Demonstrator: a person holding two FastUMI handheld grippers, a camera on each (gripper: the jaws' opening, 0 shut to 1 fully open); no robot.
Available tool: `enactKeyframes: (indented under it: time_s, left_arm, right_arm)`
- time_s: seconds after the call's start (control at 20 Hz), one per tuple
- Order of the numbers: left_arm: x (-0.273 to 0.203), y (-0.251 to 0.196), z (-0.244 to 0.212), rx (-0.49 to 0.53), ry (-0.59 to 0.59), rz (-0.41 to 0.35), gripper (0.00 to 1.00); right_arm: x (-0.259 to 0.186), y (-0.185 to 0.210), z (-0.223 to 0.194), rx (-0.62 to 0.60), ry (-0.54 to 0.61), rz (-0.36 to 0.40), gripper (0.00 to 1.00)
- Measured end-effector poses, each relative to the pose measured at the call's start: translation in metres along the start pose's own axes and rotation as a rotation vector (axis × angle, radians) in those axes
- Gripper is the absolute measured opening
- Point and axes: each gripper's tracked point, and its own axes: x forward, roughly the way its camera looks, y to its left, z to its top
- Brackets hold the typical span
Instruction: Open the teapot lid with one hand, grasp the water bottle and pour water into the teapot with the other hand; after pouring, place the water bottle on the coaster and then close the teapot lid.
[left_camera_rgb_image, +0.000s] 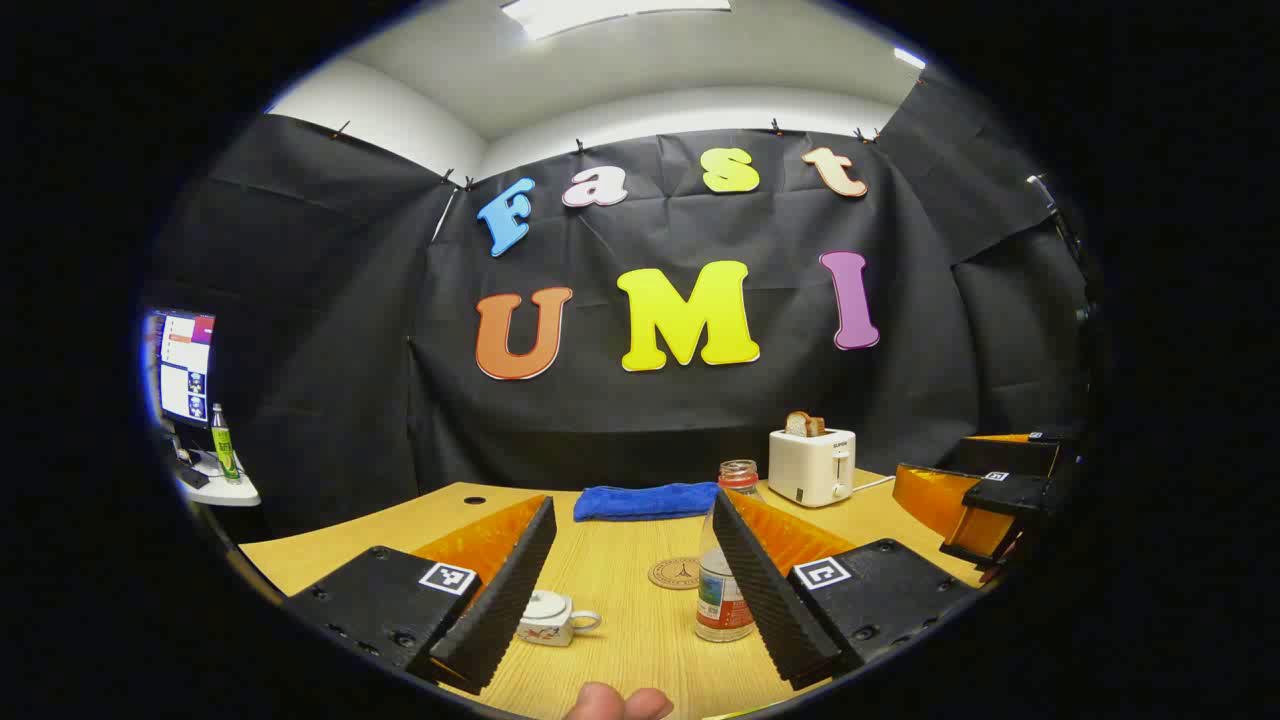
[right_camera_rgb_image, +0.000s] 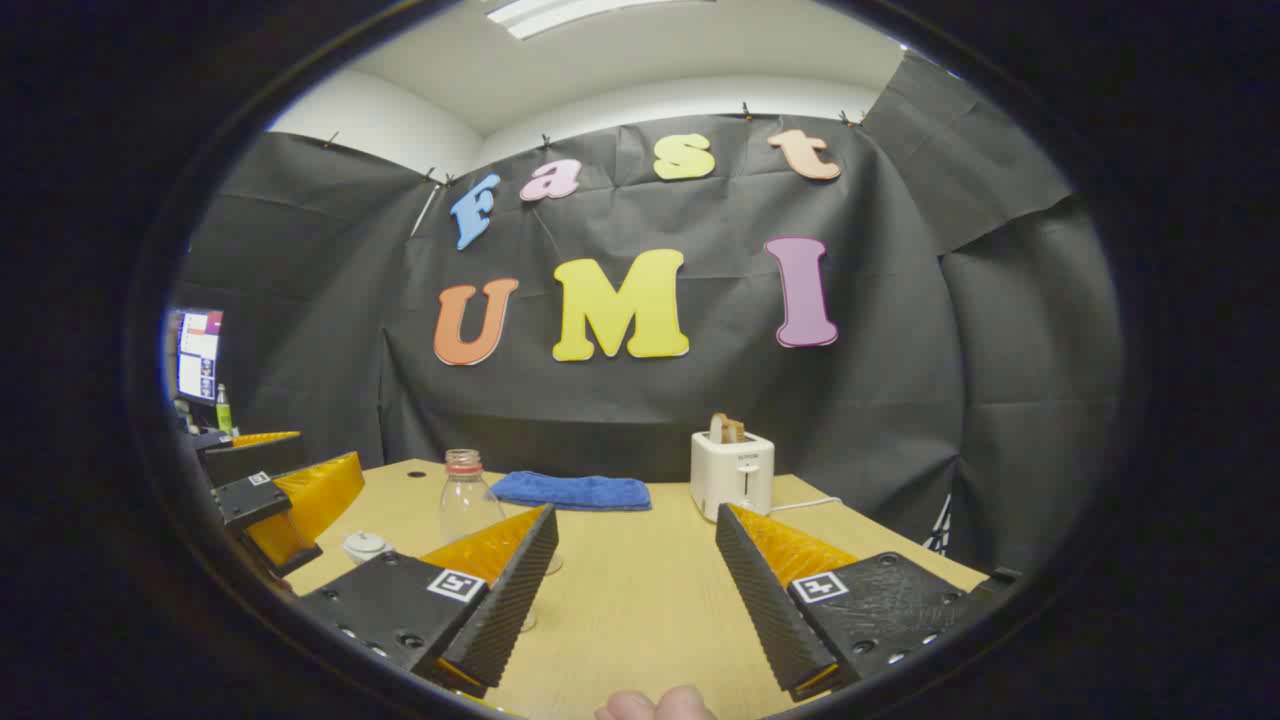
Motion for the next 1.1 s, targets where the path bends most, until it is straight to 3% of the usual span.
enactKeyframes:
  time_s: [1.1]
  left_arm:
    - [0.005,0.017,-0.011,-0.012,0.032,0.030,0.99]
  right_arm:
    - [0.007,0.012,-0.019,0.004,0.035,0.006,0.97]
